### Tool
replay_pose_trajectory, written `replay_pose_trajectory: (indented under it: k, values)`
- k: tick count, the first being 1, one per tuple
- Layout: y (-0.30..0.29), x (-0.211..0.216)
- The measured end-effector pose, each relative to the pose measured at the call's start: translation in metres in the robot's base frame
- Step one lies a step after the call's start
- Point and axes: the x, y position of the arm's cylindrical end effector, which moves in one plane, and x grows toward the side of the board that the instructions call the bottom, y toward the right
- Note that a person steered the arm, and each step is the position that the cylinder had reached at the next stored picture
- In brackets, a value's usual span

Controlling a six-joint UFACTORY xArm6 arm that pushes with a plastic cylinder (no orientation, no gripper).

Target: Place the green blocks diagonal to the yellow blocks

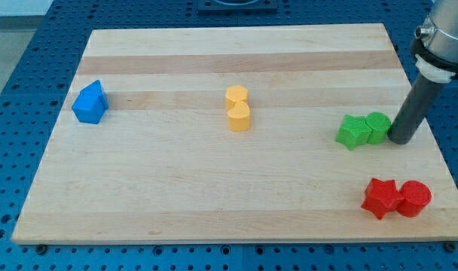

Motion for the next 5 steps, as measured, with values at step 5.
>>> replay_pose_trajectory:
  k: [5]
  values:
    - [-0.079, -0.011]
